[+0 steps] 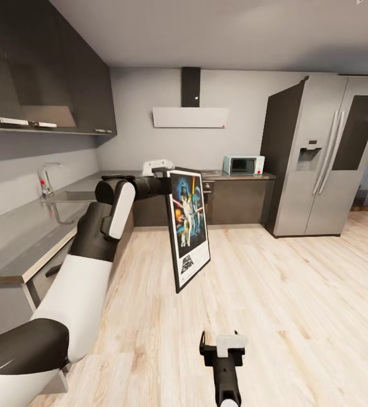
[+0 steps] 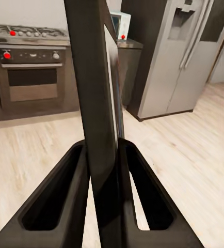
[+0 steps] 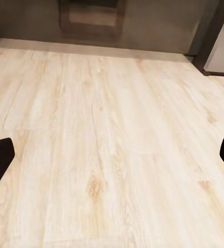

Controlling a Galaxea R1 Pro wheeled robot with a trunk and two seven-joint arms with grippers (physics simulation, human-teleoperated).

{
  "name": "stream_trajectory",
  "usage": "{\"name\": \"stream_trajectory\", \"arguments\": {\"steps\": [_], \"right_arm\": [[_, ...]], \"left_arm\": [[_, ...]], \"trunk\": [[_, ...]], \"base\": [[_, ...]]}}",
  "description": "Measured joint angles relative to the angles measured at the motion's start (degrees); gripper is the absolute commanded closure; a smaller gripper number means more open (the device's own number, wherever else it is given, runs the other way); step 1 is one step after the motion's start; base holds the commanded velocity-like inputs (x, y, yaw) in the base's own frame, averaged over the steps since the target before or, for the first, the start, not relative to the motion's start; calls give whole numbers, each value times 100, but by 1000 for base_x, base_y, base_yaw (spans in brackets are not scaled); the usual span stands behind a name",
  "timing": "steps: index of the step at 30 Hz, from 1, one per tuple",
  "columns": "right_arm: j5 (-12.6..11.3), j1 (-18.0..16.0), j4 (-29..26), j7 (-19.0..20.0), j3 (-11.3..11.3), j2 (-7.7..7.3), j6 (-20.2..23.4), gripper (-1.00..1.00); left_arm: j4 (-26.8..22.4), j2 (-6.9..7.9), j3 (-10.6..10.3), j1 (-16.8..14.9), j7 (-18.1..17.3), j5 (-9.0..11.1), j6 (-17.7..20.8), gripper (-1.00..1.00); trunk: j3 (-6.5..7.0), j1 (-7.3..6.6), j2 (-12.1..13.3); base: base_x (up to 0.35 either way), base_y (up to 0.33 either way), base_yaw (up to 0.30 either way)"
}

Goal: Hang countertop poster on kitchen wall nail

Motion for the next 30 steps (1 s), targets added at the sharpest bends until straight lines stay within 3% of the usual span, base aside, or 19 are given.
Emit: {"name": "stream_trajectory", "arguments": {"steps": [5,8,11,12,13,15,17,18,24,30], "right_arm": [[-12,-1,-148,-167,299,20,174,-100],[-14,-1,-260,-194,358,28,266,-100],[-15,-1,-359,-205,387,32,309,-100],[-15,-1,-396,-208,394,33,321,-100],[-16,-1,-411,-209,397,33,326,-100],[-16,-1,-459,-216,407,69,339,-100],[-16,-1,-482,-218,409,88,340,-100],[-16,-1,-589,-220,413,108,368,-100],[-19,-1,-967,-215,418,126,766,-100],[-16,0,-1336,-374,600,127,915,-100]], "left_arm": [[-1,0,-224,7,94,176,-320,100],[-5,-1,-285,8,443,356,-437,100],[-7,-2,-534,11,824,755,-706,100],[-7,-2,-740,12,1030,1045,-857,100],[-7,-2,-855,13,1165,1168,-929,100],[-8,-2,-1384,12,2062,2024,-1282,100],[-7,-2,-1474,14,2304,2277,-1361,100],[-3,-2,-1572,14,2551,2627,-1473,100],[1,-2,-1829,13,2710,2838,-1543,100],[22,-2,-1889,15,2743,2870,-1553,100]], "trunk": [[0,0,0],[0,0,0],[0,0,0],[0,0,0],[0,0,0],[0,0,0],[0,0,0],[0,0,0],[0,0,0],[0,0,0]], "base": [[0,0,0],[0,0,0],[0,0,0],[0,0,0],[0,0,0],[0,0,0],[0,0,0],[0,0,0],[0,0,0],[0,0,0]]}}
